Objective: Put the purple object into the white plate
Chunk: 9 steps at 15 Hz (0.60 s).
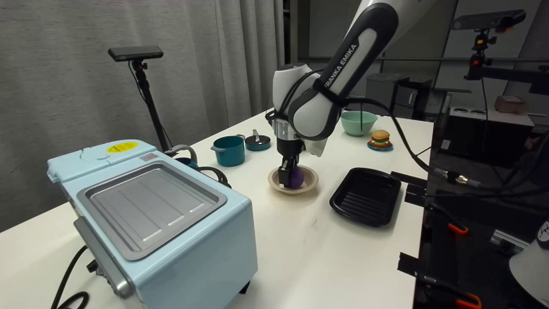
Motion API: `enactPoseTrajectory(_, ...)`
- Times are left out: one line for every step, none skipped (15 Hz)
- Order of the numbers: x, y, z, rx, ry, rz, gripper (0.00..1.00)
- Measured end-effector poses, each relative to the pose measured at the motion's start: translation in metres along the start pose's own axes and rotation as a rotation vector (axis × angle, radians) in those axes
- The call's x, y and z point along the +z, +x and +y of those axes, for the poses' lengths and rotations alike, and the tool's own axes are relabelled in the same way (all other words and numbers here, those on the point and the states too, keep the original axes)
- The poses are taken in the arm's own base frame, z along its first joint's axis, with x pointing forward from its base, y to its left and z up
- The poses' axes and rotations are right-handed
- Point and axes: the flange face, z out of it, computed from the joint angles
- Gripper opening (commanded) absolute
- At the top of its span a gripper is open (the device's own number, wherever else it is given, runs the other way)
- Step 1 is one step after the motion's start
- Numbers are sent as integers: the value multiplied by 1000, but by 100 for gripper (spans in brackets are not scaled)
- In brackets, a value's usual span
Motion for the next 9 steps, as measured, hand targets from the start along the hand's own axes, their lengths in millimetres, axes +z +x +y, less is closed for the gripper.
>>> enactPoseTrajectory(2, 0, 0, 1, 0, -3, 92)
enactPoseTrajectory(3, -1, 1, 3, 0, -5, 99)
enactPoseTrajectory(3, -1, 1, 3, 0, -5, 100)
enactPoseTrajectory(3, 0, 2, 4, -1, -4, 100)
enactPoseTrajectory(2, 0, 2, 5, -1, -2, 100)
enactPoseTrajectory(0, 0, 3, 6, -1, 0, 100)
enactPoseTrajectory(-2, 1, 4, 10, -1, 4, 100)
enactPoseTrajectory(-5, 1, 5, 14, -1, 10, 100)
enactPoseTrajectory(-10, 2, 7, 18, -1, 17, 100)
